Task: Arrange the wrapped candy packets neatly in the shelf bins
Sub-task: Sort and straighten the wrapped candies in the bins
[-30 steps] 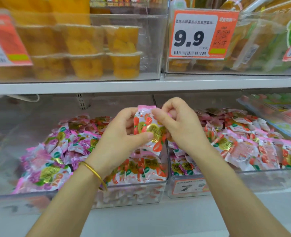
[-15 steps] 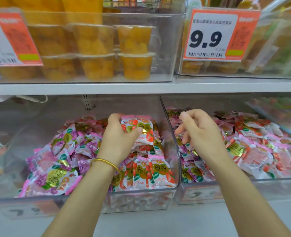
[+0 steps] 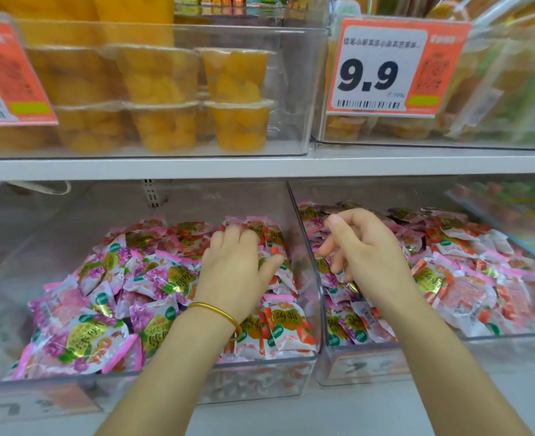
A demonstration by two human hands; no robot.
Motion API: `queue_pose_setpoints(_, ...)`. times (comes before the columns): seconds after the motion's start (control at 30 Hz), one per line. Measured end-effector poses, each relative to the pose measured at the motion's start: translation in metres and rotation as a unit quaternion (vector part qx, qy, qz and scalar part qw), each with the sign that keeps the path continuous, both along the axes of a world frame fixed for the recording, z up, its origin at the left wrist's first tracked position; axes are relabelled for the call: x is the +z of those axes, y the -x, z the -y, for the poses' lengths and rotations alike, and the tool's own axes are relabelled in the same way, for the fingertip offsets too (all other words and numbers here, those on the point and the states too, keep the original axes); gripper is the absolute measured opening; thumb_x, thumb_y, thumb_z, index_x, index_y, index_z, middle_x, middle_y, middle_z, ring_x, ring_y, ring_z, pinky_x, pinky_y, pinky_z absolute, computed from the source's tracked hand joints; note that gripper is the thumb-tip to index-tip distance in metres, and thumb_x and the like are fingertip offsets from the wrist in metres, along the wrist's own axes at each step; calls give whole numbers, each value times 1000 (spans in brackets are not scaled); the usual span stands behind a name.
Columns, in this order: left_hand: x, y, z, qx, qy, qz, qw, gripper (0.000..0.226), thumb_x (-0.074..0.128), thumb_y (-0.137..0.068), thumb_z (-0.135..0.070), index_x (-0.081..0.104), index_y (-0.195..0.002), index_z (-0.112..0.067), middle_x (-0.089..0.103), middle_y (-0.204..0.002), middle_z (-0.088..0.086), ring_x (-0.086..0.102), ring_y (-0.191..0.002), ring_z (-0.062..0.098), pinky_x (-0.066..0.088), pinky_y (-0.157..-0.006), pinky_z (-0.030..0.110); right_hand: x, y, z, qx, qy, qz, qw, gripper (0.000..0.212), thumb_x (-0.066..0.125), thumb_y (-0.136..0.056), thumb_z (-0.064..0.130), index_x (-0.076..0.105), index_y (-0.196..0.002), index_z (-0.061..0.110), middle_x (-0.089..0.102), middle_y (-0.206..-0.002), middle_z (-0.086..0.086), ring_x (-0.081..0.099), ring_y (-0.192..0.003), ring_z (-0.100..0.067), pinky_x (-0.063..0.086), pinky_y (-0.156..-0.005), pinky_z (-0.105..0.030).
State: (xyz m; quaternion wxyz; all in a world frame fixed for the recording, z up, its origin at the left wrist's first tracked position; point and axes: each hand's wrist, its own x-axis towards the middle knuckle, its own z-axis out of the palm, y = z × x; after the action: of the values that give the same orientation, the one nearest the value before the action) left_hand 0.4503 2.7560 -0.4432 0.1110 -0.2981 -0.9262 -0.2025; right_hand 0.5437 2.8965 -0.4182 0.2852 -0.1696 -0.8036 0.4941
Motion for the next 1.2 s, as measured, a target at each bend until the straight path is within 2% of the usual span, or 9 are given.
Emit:
queue_pose_setpoints(0.17,2,-11,5,-187,50,36,980,43,40,-97,-10,39,-139,-15,34,-148,0,28,-136,15,13,-106,16,0,1,0,1,-8,0,1000,15,46,-96,30,57,-90,22,67,-73,-1,54,-50,-7,41,-52,-22)
queue_pose_setpoints(0.33,-8,-2,5,-183,33,56,981,52,40,-92,6,41,-138,-19,38,-147,-1,28,-137,11,9,-103,4,2,-7,-4,4,5,-4,1000,16,45,-96,29,57,-91,20,66,-71,0,52,-49,-7,39,-48,-18)
queue_pose_setpoints(0.47,1,-11,6,-165,-81,80,980,56,36,-86,12,52,-131,-17,43,-142,-4,31,-134,6,3,-89,-12,6,-23,-28,-35,5,-17,999,17,46,-96,27,58,-88,20,66,-69,0,53,-49,-9,38,-48,-21)
queue_pose_setpoints(0.63,26,-37,-3,-160,-256,-14,953,44,42,-79,12,67,-104,-15,58,-103,-13,45,-98,-14,25,-89,-5,10,-49,-62,-89,-20,5,996,11,52,-94,17,60,-86,18,66,-67,-2,52,-46,-9,40,-44,-22)
queue_pose_setpoints(0.8,21,-58,-27,-226,-224,-37,947,40,40,-79,-2,67,-103,-21,59,-113,-13,44,-112,-1,24,-98,2,4,-62,-74,-62,-186,147,970,7,67,-84,23,66,-90,25,63,-74,7,57,-66,-6,51,-66,-31)
queue_pose_setpoints(0.93,13,-60,-43,-233,-214,-11,949,37,40,-80,-6,69,-97,-23,60,-113,-11,42,-111,-1,22,-95,-1,-10,-56,-55,-29,-348,294,890,48,61,-73,64,62,-99,24,58,-97,7,55,-90,-14,43,-70,-29)
queue_pose_setpoints(1.0,12,-58,-46,-228,-219,-4,949,37,41,-79,-5,69,-95,-23,59,-111,-12,43,-109,-1,22,-94,-1,-16,-49,-45,-42,-405,327,853,42,62,-76,59,55,-87,19,51,-103,0,50,-100,-22,34,-68,-28)
queue_pose_setpoints(1.1,12,-58,-47,-221,-224,6,949,36,42,-81,-4,69,-94,-24,57,-109,-17,44,-108,-1,22,-93,-2,-19,-46,-43,-72,-405,309,858,24,57,-87,38,58,-83,14,49,-98,-4,53,-96,-26,32,-63,-29)
queue_pose_setpoints(1.2,11,-59,-45,-218,-229,22,949,38,47,-85,5,69,-97,-24,56,-109,-20,45,-109,-4,22,-92,-3,-13,-54,-54,-101,-328,223,912,28,53,-88,30,57,-64,15,54,-76,-3,53,-73,-25,35,-53,-30)
